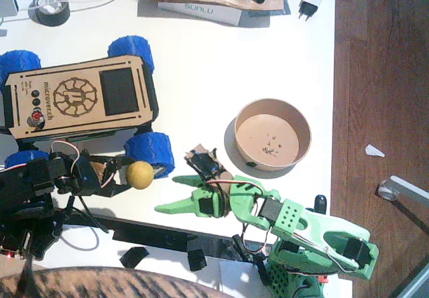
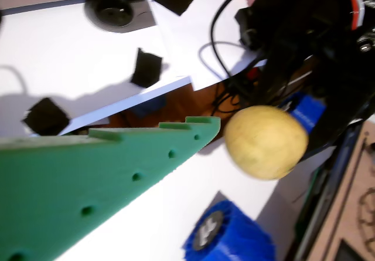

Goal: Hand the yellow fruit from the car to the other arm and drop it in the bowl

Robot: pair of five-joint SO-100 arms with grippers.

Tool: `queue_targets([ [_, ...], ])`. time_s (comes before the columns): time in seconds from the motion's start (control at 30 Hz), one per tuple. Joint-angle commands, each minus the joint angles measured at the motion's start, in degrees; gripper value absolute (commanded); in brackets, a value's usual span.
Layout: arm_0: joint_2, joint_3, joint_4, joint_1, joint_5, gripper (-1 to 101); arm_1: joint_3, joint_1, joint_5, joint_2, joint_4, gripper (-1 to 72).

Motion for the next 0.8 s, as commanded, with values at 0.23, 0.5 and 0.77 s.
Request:
queue_targets([
  [0.23, 0.62, -1.41, -8.44, 0.7, -0.7, 0, -10.99, -0.35, 0.35, -7.12, -6.5, 38.8],
  [0.5, 0.44, -1.32, -11.78, 2.81, -0.7, 0, -17.05, 0.0, 0.35, -13.97, -8.53, 38.5],
  [0.77, 0.44, -1.32, -11.87, 2.72, -0.7, 0, -21.8, 0.97, 0.26, -19.51, -10.37, 38.5],
])
